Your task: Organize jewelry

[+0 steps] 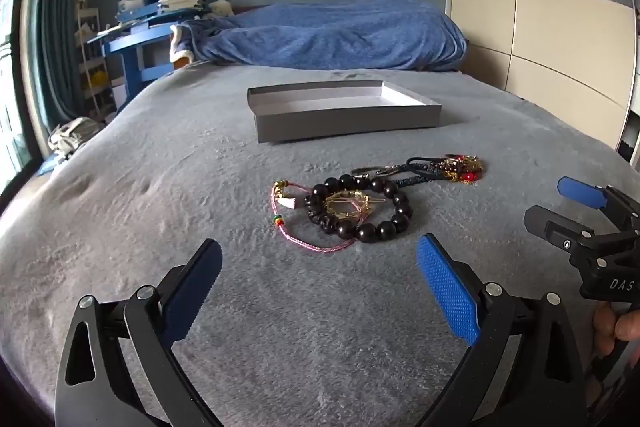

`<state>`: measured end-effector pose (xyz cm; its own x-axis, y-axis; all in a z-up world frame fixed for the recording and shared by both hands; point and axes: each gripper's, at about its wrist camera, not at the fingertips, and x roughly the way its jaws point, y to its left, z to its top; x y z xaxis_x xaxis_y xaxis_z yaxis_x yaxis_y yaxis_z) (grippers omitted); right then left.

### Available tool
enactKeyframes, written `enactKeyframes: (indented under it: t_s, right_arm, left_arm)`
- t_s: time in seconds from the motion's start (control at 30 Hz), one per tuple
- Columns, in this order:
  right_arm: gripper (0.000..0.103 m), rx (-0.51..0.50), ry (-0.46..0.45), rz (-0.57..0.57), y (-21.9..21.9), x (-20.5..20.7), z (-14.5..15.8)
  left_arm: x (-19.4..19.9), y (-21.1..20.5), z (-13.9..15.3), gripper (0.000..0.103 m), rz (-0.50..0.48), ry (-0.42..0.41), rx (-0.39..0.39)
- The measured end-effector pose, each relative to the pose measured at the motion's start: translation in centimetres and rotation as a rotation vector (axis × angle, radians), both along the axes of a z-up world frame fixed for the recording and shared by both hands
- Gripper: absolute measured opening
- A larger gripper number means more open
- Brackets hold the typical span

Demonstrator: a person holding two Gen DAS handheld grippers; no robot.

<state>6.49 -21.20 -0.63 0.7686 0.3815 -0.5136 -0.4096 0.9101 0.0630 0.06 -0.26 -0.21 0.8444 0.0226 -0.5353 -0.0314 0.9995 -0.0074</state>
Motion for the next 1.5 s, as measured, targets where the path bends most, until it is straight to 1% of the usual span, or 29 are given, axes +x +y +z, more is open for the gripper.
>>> enactKeyframes:
  t_s: [1.5]
  right_arm:
    - [0.098,0.009,0.008,0.001,-0.15,0.38,-0.08]
  left_arm:
    - [-0.11,0.15,-0.01,0.097,0.002,-0.002,0.005]
